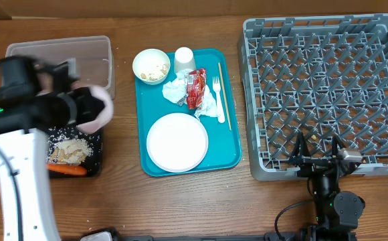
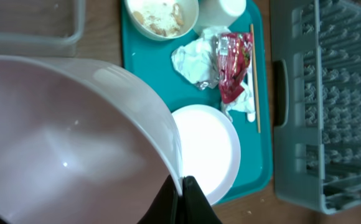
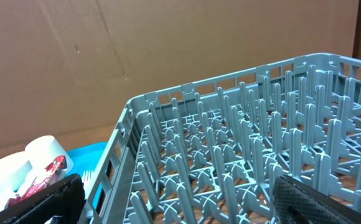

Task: Sort waste into correct bins and load items into the dishwasher rack
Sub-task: 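Carry the empty bowl back and set it on the teal tray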

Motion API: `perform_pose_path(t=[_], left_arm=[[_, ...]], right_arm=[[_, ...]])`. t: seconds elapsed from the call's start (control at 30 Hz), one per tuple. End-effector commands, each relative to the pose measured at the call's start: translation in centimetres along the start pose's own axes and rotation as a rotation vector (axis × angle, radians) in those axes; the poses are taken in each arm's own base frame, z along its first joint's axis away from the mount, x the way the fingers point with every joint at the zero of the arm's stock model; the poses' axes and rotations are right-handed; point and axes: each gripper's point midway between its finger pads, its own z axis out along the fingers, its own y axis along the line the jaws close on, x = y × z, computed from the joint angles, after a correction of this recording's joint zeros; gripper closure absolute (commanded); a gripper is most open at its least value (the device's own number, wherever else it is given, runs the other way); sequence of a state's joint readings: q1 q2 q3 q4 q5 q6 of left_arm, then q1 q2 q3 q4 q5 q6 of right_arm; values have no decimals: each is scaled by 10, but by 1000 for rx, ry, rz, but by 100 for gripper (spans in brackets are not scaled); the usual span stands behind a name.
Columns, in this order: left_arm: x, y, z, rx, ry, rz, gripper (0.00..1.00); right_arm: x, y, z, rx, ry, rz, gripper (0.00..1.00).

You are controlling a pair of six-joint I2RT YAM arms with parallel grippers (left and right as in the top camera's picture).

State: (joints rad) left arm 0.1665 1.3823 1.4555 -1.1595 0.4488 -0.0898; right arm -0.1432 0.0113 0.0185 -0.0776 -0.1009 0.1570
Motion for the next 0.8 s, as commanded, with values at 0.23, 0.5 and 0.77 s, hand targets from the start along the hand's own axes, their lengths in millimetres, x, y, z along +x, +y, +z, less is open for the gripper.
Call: perform_pose_path(t=[0.23, 0.5, 0.77], left_arm=[[-33, -56, 118, -213, -54, 245, 96], [-11, -66, 192, -232, 41, 326, 96], [4, -62, 205, -278, 91, 345, 96]], right_arm=[[3, 0, 0, -2, 0, 3, 0], [3, 0, 0, -2, 0, 3, 0], [3, 0, 0, -2, 0, 3, 0]])
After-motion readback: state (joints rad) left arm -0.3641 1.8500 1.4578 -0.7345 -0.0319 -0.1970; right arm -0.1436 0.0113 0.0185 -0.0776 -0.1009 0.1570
